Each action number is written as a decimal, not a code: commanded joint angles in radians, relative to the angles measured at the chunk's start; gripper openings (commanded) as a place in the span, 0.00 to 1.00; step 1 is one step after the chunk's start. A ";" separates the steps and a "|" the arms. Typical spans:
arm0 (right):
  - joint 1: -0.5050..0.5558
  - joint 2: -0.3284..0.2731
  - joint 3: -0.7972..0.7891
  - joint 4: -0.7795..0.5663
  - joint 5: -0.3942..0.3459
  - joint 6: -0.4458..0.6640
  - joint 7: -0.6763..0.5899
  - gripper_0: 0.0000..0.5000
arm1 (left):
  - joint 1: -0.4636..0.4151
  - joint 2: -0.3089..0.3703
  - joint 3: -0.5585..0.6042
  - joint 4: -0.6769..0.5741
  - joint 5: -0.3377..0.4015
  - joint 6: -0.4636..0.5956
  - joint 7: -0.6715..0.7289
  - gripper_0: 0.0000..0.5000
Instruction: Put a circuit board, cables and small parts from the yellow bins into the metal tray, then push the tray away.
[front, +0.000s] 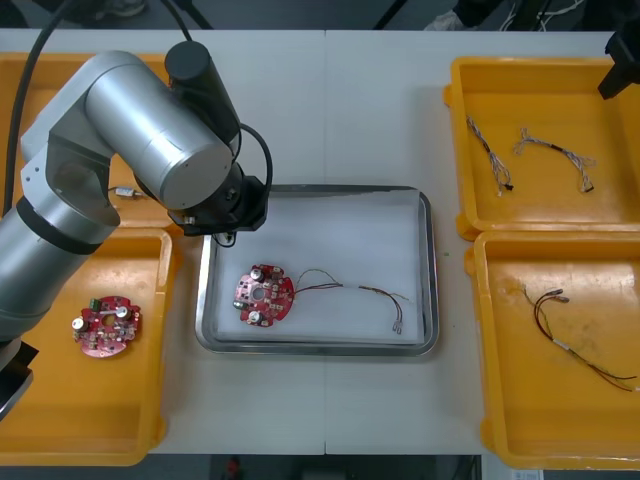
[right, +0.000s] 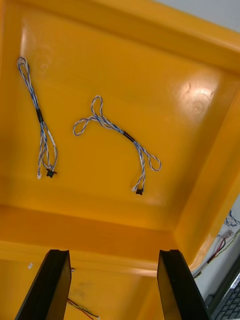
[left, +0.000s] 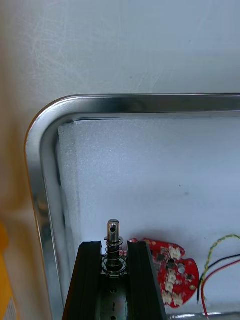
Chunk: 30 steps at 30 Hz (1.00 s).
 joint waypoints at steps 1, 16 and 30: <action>-0.087 -0.039 -0.028 0.098 0.039 0.003 0.120 1.00 | 0.010 -0.029 -0.038 0.039 -0.016 -0.056 0.026 0.00; -0.210 -0.045 -0.034 0.511 0.077 -0.291 0.424 1.00 | 0.030 -0.036 -0.108 0.113 -0.047 -0.195 0.060 0.01; -0.312 -0.033 -0.031 0.859 0.091 -0.570 0.585 1.00 | 0.035 -0.033 -0.108 0.099 -0.050 -0.217 0.110 1.00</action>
